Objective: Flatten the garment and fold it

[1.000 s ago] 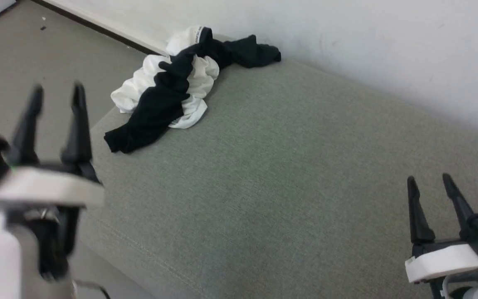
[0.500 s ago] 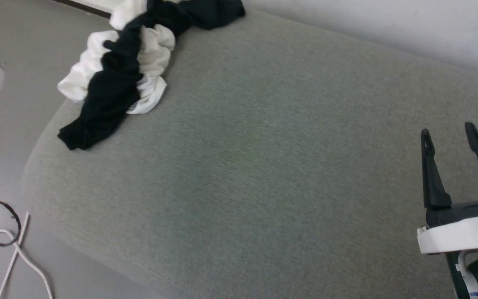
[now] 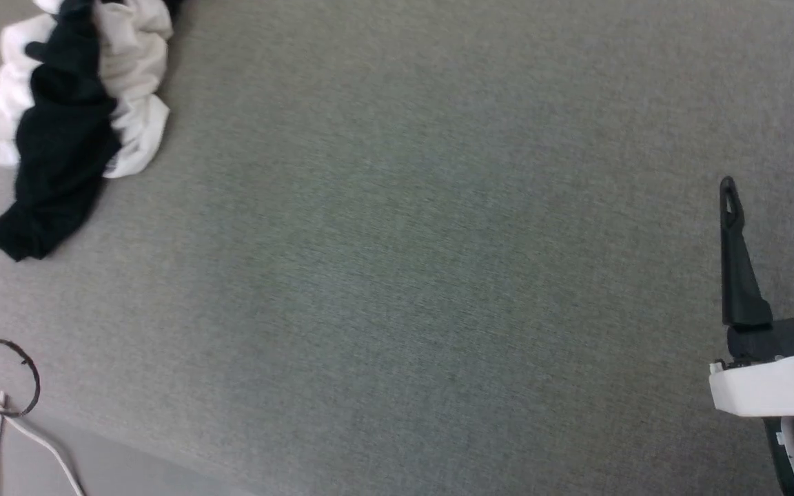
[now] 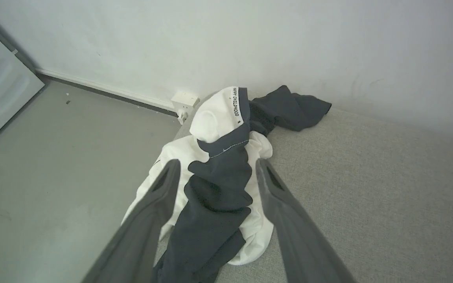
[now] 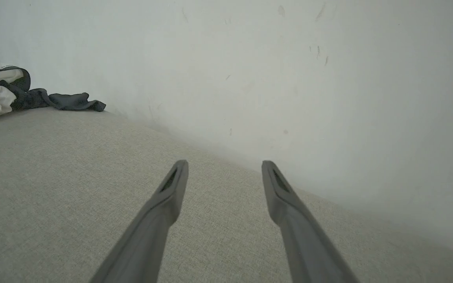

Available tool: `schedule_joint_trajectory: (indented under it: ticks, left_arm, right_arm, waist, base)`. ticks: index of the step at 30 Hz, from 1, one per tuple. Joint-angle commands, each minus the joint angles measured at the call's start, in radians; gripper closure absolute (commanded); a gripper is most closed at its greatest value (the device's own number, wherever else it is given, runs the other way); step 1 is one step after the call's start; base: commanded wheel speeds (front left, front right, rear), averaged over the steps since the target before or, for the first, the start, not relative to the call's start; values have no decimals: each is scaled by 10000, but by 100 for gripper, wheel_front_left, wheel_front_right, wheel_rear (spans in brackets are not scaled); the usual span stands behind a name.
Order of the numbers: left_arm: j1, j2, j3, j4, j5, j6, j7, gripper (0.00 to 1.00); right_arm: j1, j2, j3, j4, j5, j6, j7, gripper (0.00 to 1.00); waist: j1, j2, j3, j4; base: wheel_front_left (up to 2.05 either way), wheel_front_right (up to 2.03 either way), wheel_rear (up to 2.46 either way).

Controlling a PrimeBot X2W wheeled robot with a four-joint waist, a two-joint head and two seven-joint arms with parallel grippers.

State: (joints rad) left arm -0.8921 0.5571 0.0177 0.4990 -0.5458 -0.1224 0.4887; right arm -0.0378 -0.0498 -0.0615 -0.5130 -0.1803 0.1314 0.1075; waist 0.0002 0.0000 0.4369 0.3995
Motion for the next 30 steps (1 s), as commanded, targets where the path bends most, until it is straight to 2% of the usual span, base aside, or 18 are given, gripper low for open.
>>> schedule_joint_trajectory:
  ticks: [1, 7, 10, 18, 23, 25, 30]
  left_arm:
    - [-127, 121, -170, 219, -60, -58, 146, 0]
    - [42, 342, -692, 978, -235, -75, 583, 0]
    - [211, 439, -922, 1365, -28, -77, 239, 0]
    - [248, 64, -1183, 2340, -21, -79, -793, 0]
    - [84, -24, -1459, 2902, 112, -80, -1843, 0]
    - [-30, -19, -1598, 3127, 245, -81, -2321, 100]
    - [-228, 77, -1873, 3743, 110, -81, -2950, 100]
  right_arm:
    - [-147, -50, 16, -184, -87, -7, 96, 0]
    - [-138, -151, 56, -708, -226, -7, 440, 0]
    - [-112, -221, 15, -943, -234, -7, 588, 0]
    - [32, -481, -238, -1626, -330, -7, 1040, 0]
    - [31, -769, -269, -2131, -319, -7, 1348, 0]
    - [33, -858, -343, -2312, -333, -7, 1410, 0]
    - [84, -847, -430, -2387, -240, -7, 1393, 0]
  waist:
    - [-2, 0, 762, -573]
    - [-2, 0, 1316, -807]
    - [-2, 0, 1590, -884]
    - [-2, 0, 2087, -845]
    - [-2, 0, 2338, -864]
    - [-2, 0, 2415, -861]
    - [-2, 0, 2231, -934]
  base:
    - [0, 0, 0]
    - [0, 0, 0]
    - [0, 0, 0]
    - [0, 0, 0]
    - [0, 0, 0]
    - [0, 0, 0]
    - [0, 0, 0]
